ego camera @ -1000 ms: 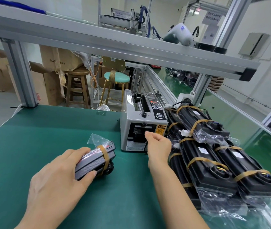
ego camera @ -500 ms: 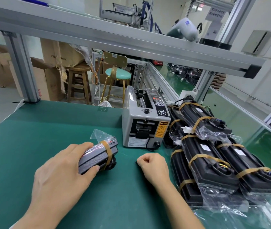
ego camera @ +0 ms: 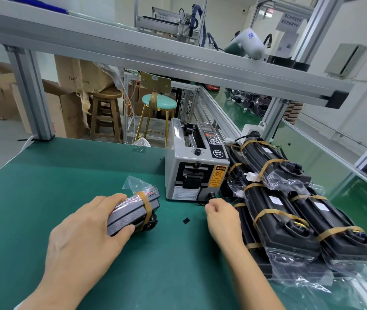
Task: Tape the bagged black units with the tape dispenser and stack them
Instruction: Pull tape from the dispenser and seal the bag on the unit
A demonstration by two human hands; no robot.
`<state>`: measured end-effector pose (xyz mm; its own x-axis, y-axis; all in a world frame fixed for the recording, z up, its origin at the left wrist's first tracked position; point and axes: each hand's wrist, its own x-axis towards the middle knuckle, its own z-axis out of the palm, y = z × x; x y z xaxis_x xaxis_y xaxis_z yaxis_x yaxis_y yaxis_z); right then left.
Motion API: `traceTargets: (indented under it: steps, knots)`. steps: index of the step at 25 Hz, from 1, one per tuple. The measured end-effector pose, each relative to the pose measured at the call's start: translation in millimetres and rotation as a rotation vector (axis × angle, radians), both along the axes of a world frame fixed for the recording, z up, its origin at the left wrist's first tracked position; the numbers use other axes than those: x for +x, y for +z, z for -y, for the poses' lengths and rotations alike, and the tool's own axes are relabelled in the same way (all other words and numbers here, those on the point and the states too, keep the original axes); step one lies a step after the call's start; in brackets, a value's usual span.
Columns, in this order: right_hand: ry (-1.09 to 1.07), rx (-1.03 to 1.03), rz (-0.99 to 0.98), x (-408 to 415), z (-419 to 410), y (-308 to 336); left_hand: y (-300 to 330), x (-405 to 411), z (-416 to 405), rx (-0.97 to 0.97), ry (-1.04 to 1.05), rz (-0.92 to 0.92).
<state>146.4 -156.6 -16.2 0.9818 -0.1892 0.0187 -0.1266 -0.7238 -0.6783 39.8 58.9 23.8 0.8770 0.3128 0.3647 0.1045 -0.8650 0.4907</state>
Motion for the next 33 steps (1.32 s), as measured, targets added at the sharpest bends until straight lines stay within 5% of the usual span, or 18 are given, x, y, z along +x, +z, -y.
traceTargets:
  steps: [3, 6, 18, 22, 33]
  knots:
    - [-0.019, 0.375, 0.22, -1.7, -11.8, 15.2, -0.5, 0.4, 0.0, -0.008, -0.003, 0.013]
    - [-0.052, 0.618, 0.239, 9.0, -27.1, 27.8, -0.7, 0.6, 0.0, -0.014, 0.001, 0.025]
    - [-0.356, 0.753, 0.145, 41.8, -43.5, 29.0, -4.8, 2.5, -2.9, 0.005, -0.017, 0.048]
    - [-0.459, 1.019, 0.023, 45.3, -43.9, 31.9, -3.9, 2.2, -3.2, 0.003, -0.009, 0.045]
    - [-0.427, 1.364, -0.179, 46.0, -43.5, 42.3, -5.4, 2.7, -3.5, 0.006, -0.002, 0.032]
